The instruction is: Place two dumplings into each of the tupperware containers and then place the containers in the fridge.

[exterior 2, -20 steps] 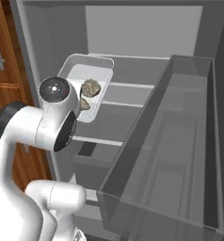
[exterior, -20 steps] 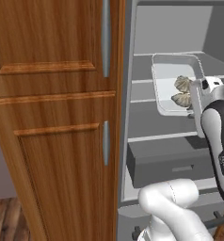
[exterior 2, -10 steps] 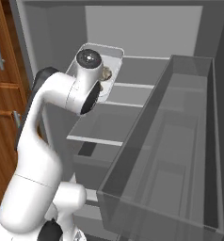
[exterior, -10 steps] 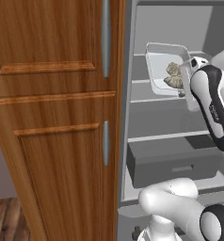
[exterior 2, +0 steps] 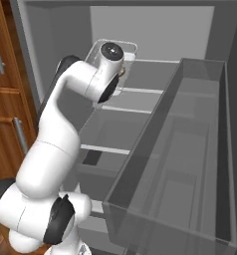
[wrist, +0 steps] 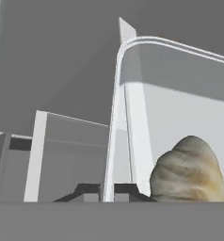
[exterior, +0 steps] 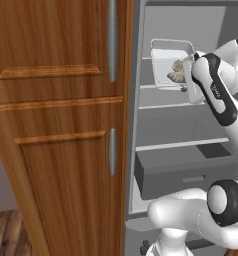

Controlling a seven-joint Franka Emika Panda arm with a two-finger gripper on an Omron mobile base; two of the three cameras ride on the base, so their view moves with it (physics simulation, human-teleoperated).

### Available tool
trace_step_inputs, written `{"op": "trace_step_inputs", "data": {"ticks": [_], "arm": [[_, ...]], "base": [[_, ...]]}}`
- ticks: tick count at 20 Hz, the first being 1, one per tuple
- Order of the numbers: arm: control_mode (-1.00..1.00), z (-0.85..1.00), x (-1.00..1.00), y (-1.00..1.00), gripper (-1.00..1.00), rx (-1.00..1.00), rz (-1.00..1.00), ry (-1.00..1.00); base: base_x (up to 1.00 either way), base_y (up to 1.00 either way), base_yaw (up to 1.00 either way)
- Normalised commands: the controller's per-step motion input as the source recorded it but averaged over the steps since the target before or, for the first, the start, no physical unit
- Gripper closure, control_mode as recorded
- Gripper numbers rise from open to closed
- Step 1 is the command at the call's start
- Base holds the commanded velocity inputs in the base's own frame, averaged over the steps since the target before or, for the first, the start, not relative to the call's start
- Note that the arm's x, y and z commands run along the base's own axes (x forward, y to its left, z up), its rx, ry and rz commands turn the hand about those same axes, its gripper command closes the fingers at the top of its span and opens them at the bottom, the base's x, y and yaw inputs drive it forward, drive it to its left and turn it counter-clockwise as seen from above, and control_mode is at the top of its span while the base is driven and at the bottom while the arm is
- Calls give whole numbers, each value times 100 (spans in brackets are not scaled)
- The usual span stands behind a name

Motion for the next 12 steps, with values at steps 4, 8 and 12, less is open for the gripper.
{"op": "trace_step_inputs", "data": {"ticks": [4, 8, 12], "arm": [[-100, 0, 50, 0, 100, 0, 1, 0], [-100, -2, 53, 0, 100, 0, 1, -6], [-100, 0, 44, 0, 100, 0, 9, -6]], "base": [[0, 0, 0], [0, 0, 0], [0, 0, 0]]}}
